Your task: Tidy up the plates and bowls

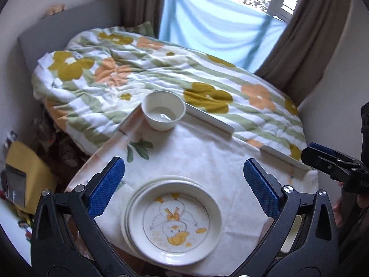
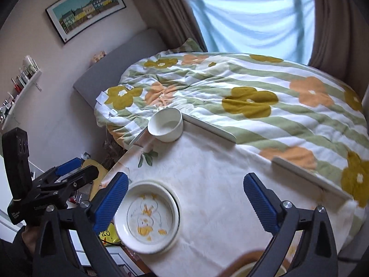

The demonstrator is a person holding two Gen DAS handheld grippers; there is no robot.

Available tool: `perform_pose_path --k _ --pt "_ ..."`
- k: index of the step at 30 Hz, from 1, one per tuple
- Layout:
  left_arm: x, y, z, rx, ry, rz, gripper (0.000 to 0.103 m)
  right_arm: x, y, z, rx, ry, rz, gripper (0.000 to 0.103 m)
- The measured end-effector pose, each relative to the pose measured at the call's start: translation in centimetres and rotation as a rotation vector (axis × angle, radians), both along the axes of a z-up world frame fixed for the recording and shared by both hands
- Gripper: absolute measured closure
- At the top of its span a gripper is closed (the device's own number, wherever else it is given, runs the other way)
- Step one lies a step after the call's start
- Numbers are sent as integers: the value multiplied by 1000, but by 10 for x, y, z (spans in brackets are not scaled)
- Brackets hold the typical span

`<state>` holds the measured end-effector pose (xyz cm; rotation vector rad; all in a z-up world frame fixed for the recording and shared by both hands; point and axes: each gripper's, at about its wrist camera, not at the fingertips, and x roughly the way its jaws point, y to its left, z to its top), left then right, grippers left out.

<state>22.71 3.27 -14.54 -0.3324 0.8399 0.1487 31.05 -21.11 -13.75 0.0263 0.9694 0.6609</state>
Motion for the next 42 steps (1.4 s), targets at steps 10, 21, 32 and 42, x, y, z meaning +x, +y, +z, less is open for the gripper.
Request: perform_pose_path --k 10,21,32,42 --pt "103 92 -70 -164 98 102 7 118 107 -57 -13 133 15 3" --pt "182 115 -161 -265 234 77 56 184 156 -156 15 361 -31 38" --pt "201 118 -175 -220 240 65 84 192 171 -178 7 355 -1 64" --pt "200 115 -172 -181 226 53 84 186 178 -178 -81 292 24 86"
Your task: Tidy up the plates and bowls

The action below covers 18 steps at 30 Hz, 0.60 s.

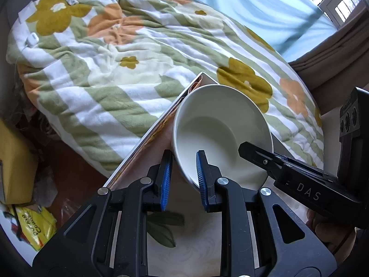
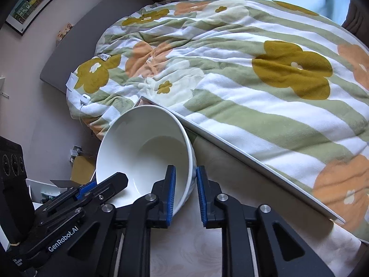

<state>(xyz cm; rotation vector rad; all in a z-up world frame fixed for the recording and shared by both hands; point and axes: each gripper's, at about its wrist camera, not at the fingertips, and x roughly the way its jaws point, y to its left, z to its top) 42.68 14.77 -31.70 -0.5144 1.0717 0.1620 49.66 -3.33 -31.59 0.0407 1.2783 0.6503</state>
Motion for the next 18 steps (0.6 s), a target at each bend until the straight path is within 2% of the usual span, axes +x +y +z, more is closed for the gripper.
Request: perform_pose_path --k 8,13,18 --pt "-15 -13 31 54 -53 -28 84 -17 -11 20 31 -34 -15 86" --pt "-39 -34 64 75 -97 -54 84 -40 -36 48 76 -56 -36 86" --pt "-73 -75 102 102 -148 -108 84 -74 -74 80 94 -92 -74 86"
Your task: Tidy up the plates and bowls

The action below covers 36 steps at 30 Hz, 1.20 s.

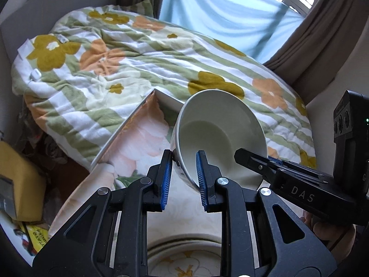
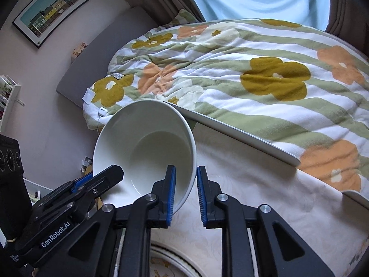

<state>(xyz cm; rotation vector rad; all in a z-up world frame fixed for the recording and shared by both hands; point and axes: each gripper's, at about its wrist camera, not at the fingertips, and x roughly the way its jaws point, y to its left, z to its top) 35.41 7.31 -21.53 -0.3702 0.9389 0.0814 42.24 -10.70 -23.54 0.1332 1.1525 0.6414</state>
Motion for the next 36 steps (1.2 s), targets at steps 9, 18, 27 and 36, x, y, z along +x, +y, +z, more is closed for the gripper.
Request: perform_pose_path --k 9,18,27,36 --pt "-79 -102 46 1 -58 -135 84 -93 -97 48 -25 -57 -113 86" --pt "-150 -211 52 -8 -56 -319 84 -181 -203 56 -48 -58 -265 86" --pt "-179 -285 36 2 7 -501 84 -236 -265 45 -75 -6 -416 86" --pt "-177 -308 8 50 92 -601 84 -254 -286 15 -78 63 -500 86"
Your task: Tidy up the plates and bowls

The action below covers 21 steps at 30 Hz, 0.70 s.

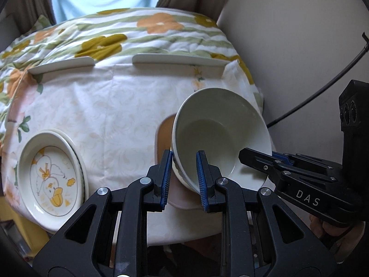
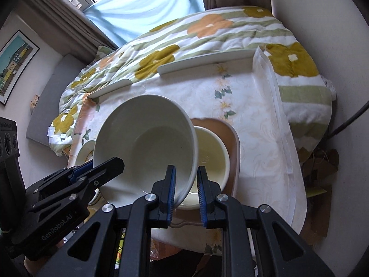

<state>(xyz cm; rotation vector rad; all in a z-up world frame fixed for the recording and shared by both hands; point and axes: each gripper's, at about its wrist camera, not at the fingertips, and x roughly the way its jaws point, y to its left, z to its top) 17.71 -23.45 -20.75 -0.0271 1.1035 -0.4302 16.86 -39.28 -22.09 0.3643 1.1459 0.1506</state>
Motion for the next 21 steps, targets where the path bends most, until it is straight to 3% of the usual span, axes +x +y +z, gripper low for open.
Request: perform_pose_path --k 10,21 --pt "14 -11 -32 74 56 -60 84 -3 -2 -23 -21 36 -29 86" --pt "13 -33 -44 172 61 -128 84 -7 -10 -29 -54 48 -51 86"
